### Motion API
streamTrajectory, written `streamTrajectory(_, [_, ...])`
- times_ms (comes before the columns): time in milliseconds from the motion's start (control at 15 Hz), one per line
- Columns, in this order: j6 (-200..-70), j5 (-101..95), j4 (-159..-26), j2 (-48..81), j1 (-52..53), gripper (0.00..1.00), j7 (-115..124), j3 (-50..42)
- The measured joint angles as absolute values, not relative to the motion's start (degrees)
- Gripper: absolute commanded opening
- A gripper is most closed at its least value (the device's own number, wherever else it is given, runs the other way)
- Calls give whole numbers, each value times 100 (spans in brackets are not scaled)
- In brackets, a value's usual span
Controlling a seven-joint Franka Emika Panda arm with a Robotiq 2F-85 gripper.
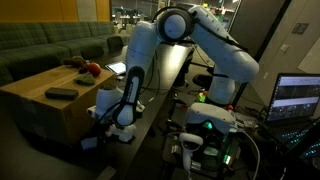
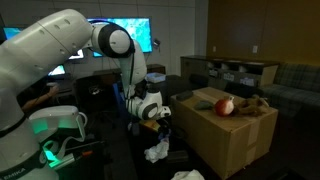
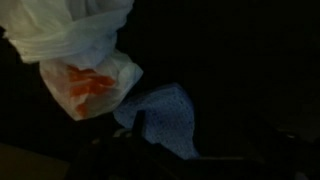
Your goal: Pick up all the objects on the box and put them on table, then pick up the all the objects on the table and put them on the box
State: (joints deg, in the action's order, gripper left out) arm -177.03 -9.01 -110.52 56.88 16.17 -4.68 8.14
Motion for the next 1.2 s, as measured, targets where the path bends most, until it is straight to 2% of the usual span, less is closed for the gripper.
streamTrajectory(1200, [-17970,-901,-10688,5843,1704,100,-464,468])
